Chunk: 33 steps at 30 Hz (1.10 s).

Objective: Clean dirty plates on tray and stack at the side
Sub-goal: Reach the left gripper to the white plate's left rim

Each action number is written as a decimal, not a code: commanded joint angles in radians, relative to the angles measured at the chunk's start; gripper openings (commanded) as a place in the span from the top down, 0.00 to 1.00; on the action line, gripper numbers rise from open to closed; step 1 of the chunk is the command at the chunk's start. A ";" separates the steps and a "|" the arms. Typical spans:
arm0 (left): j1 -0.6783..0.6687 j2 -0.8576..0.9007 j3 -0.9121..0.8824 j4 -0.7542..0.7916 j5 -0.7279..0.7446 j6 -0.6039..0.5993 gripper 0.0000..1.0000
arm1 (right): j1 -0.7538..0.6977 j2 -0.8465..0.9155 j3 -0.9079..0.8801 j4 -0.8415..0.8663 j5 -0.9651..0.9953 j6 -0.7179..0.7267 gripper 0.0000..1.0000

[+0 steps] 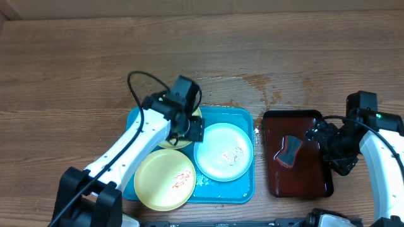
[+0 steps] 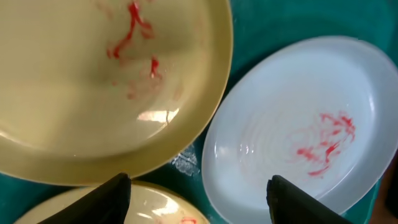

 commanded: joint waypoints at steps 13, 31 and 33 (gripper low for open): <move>-0.008 -0.008 -0.156 0.014 0.081 0.093 0.31 | -0.003 -0.007 0.003 0.003 -0.009 -0.020 0.00; -0.010 -0.007 -0.184 0.108 0.163 0.106 0.45 | -0.003 -0.006 0.003 0.030 -0.032 -0.028 0.00; -0.011 -0.002 -0.185 0.099 0.163 0.106 0.50 | -0.003 -0.006 0.003 0.030 -0.032 -0.028 0.00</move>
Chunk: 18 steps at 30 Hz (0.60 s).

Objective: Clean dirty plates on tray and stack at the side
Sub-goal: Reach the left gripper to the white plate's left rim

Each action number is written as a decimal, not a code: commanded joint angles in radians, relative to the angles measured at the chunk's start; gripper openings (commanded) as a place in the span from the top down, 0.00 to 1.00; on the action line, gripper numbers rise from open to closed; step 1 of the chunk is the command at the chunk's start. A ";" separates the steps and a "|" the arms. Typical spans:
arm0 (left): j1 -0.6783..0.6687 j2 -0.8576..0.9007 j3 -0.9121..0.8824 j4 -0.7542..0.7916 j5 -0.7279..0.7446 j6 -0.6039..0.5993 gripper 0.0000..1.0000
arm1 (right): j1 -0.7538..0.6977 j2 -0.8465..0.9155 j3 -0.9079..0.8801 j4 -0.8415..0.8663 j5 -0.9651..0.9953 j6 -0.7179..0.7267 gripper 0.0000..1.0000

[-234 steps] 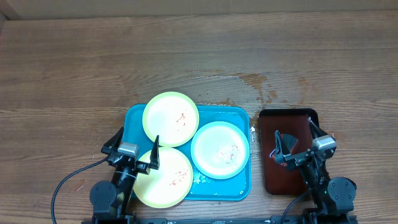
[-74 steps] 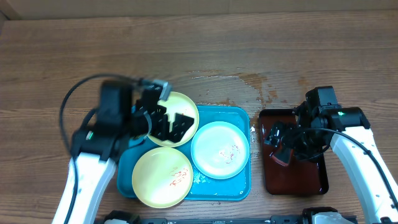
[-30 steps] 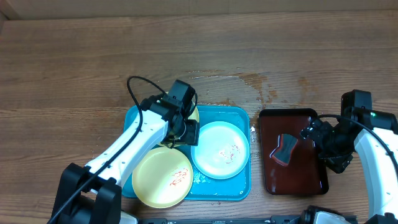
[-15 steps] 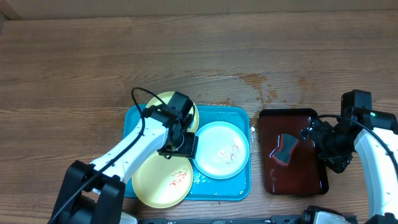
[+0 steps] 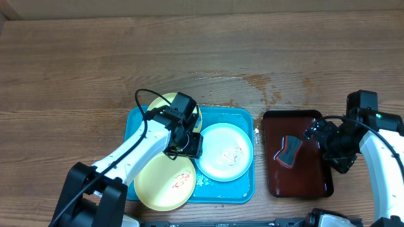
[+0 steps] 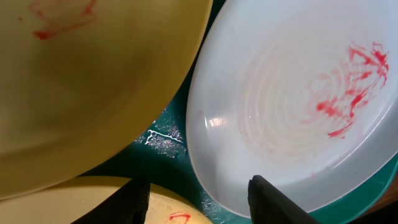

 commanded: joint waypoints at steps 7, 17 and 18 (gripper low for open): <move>-0.042 0.005 -0.005 0.001 0.019 0.019 0.51 | -0.002 -0.006 -0.035 0.043 -0.011 -0.006 0.00; -0.071 0.075 -0.005 0.056 -0.068 -0.040 0.52 | -0.002 -0.006 -0.093 0.068 -0.055 -0.030 0.00; -0.071 0.075 -0.005 0.058 -0.076 -0.042 0.48 | -0.002 -0.006 -0.093 0.068 -0.055 -0.030 0.00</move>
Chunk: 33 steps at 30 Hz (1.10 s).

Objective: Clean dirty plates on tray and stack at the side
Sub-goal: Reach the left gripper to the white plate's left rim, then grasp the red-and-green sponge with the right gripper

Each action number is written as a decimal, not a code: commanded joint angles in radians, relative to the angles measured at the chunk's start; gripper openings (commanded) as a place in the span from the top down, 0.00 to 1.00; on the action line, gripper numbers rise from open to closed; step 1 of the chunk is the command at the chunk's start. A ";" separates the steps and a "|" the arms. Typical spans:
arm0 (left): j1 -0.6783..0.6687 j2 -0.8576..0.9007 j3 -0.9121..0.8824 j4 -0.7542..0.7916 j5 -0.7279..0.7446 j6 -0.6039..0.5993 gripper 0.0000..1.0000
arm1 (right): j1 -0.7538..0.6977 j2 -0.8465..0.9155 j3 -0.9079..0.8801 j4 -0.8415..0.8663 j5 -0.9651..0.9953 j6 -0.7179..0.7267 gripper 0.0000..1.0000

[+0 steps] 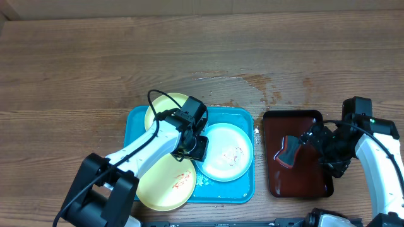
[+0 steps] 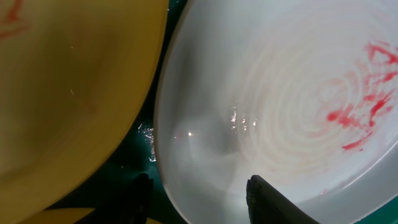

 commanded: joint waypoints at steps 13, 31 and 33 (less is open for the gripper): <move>-0.001 0.015 -0.005 0.021 -0.047 -0.057 0.72 | -0.002 -0.006 -0.066 0.075 -0.038 -0.020 0.00; -0.002 0.015 -0.005 0.043 -0.035 -0.078 0.96 | -0.002 -0.006 -0.166 0.207 -0.142 -0.020 0.46; -0.002 0.015 -0.005 0.045 -0.035 -0.078 0.95 | -0.002 -0.006 -0.166 0.224 -0.142 -0.020 0.40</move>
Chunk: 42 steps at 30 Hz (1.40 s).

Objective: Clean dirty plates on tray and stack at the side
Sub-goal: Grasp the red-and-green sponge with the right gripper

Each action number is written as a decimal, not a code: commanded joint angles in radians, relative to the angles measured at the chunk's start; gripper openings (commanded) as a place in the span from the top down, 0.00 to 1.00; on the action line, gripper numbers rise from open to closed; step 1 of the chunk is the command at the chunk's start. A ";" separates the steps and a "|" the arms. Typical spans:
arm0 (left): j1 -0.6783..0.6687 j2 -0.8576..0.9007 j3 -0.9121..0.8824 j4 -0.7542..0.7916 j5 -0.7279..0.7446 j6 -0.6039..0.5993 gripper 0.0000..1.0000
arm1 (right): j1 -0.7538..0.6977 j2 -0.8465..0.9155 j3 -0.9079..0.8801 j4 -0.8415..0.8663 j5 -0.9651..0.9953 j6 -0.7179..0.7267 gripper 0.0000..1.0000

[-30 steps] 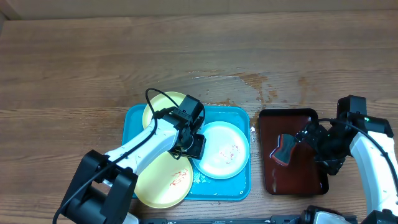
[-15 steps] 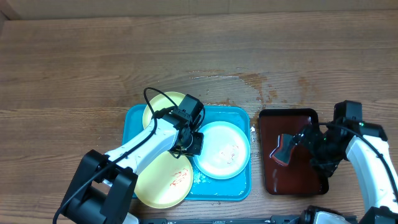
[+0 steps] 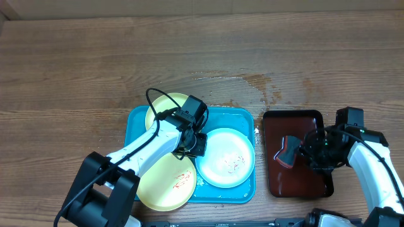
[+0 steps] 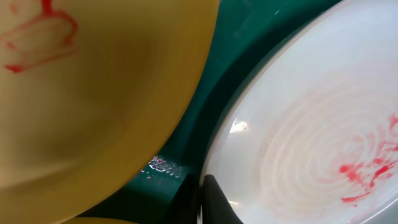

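Note:
On the blue tray (image 3: 246, 116) lie three red-smeared plates: a yellow plate (image 3: 165, 104) at the back left, a second yellow plate (image 3: 161, 183) at the front left, and a white plate (image 3: 227, 161) on the right. My left gripper (image 3: 197, 145) is shut on the white plate's left rim. In the left wrist view its jaws (image 4: 202, 200) pinch that rim, with the white plate (image 4: 311, 137) to the right and a yellow plate (image 4: 93, 87) to the left. My right gripper (image 3: 305, 153) stands open just right of the dark sponge (image 3: 288, 150).
The sponge lies in a dark red tray (image 3: 278, 183) right of the blue tray. A wet patch (image 3: 252, 85) marks the wooden table (image 3: 76, 57) behind both trays. Water drops (image 4: 163, 165) sit on the blue tray floor between the plates.
My left gripper has gone from open at the white plate's left edge to shut on its rim, and the plate sits slightly nearer the front. My right gripper has moved left, up to the sponge.
My left gripper hung open over the tray between the back yellow plate and the white plate. At each later moment it was lower and nearer the white plate's left rim, and now it is shut on it. My right gripper stayed right of the sponge, then stood closer to it.

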 commanded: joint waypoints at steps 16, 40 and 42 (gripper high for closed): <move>-0.002 0.005 -0.005 0.031 0.021 -0.013 0.92 | 0.201 0.069 -0.006 0.144 -0.053 -0.032 0.18; -0.002 0.005 -0.005 0.033 0.020 -0.006 0.94 | 0.216 0.209 0.097 0.105 0.020 0.001 0.96; -0.002 0.005 -0.005 0.033 0.021 -0.006 0.95 | 0.216 0.209 0.111 0.090 0.021 0.001 0.96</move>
